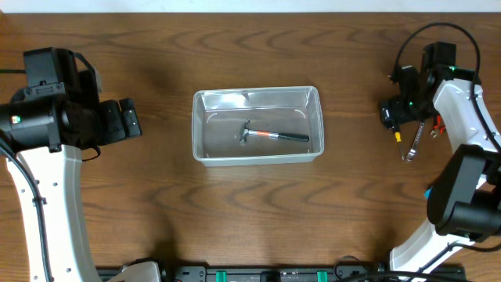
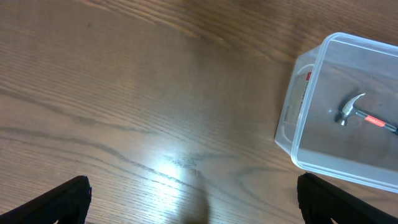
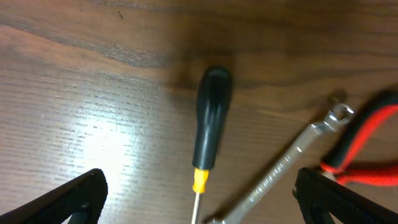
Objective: Pack container
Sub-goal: 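Move the right gripper to the yellow-handled screwdriver and grasp it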
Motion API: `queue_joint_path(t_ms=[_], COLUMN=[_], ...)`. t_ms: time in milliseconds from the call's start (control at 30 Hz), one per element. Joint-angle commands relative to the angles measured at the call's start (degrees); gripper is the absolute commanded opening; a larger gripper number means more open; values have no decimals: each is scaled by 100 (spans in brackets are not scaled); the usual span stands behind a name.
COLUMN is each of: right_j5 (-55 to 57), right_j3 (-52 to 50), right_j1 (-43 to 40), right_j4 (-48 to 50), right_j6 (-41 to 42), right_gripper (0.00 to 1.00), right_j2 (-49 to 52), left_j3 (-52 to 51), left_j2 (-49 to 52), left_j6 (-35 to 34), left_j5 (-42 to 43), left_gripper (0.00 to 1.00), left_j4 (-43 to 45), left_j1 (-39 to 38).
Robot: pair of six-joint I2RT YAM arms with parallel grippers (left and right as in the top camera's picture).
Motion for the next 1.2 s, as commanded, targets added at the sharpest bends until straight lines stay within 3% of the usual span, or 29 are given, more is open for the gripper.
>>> queue_joint_path(t_ms=[0, 300, 567, 667, 733, 800, 1033, 1167], right_j5=[-118, -22, -13, -55, -52, -55, -55, -55], right_j3=[-63, -63, -68, -68, -68, -68, -68, -68], right_j1=[-15, -15, -15, -15, -15, -15, -15, -15], right_j4=[42, 389, 417, 365, 343, 334, 313, 310], right_j6=[-92, 485, 481, 483, 483, 483, 483, 483], right_gripper=[99, 98, 94, 81, 60, 48, 42, 31], right_j2=[308, 927, 1139, 1165, 1165, 1165, 1165, 1165], left_j3=[-7, -7, -7, -7, -7, -7, -7, -7], left_j2=[11, 11, 11, 11, 11, 11, 11, 11], left_j6=[55, 55, 55, 55, 55, 55, 55, 55], left_j5=[-68, -68, -68, -68, -68, -68, -68, -68], left_gripper=[98, 98, 98, 98, 99, 98, 98, 98], left_j4=[-17, -17, -17, -13, -13, -15, -15, -15], left_j1=[2, 2, 2, 2, 2, 2, 2, 2])
